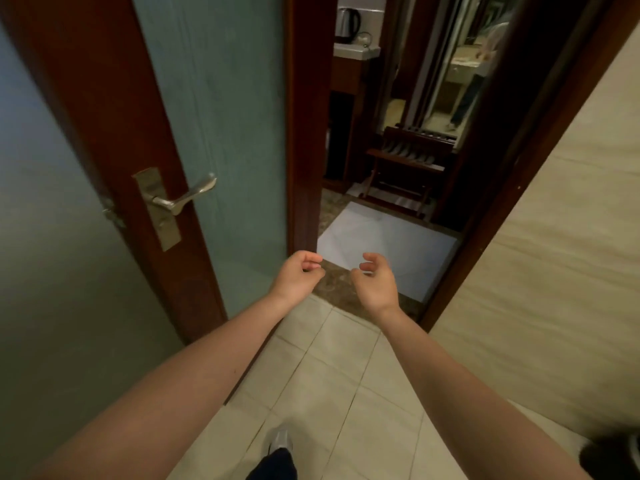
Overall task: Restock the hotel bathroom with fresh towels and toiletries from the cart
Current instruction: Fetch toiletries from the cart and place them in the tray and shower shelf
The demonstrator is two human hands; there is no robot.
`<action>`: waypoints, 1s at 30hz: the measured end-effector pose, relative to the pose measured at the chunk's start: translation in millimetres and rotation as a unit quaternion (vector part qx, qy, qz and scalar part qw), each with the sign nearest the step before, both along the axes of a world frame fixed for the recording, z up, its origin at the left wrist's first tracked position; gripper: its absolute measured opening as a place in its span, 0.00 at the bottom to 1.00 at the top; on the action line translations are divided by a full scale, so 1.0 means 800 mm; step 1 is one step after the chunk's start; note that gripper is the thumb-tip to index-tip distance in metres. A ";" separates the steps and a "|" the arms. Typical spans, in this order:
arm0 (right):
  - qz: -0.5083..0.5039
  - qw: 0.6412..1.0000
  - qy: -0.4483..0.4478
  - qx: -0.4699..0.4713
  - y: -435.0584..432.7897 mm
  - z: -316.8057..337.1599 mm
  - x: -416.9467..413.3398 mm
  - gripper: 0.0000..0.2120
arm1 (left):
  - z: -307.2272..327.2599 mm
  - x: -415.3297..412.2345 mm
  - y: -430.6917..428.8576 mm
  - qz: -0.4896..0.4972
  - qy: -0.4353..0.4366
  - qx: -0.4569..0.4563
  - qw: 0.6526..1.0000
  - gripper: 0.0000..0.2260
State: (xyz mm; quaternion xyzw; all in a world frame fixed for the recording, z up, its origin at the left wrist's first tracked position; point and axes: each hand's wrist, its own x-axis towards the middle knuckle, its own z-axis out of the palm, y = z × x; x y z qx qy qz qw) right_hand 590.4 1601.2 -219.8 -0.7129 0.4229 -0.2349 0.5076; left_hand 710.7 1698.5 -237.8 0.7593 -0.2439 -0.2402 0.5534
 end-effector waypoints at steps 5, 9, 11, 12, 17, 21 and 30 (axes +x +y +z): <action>-0.039 0.999 -0.011 -0.014 -0.088 0.013 0.079 0.22 | 0.008 0.087 -0.107 -0.043 -0.008 -0.022 0.999 0.09; -0.064 0.998 -0.020 -0.018 -0.158 0.025 0.139 0.22 | 0.022 0.156 -0.184 -0.077 -0.025 -0.028 0.996 0.09; -0.083 0.996 -0.019 -0.012 -0.188 0.024 0.163 0.21 | 0.023 0.182 -0.221 -0.093 -0.032 -0.022 0.995 0.08; -0.093 0.996 -0.015 -0.006 -0.203 0.022 0.173 0.21 | 0.022 0.193 -0.239 -0.098 -0.028 -0.017 0.995 0.08; -0.125 0.992 -0.014 0.008 -0.283 0.010 0.214 0.21 | 0.011 0.236 -0.331 -0.131 -0.010 -0.001 0.991 0.12; -0.144 0.989 -0.009 0.013 -0.376 0.000 0.252 0.21 | 0.001 0.275 -0.427 -0.158 -0.011 0.013 0.987 0.10; -0.163 0.986 -0.007 0.008 -0.649 0.003 0.329 0.20 | 0.020 0.352 -0.700 -0.163 -0.010 -0.004 0.987 0.08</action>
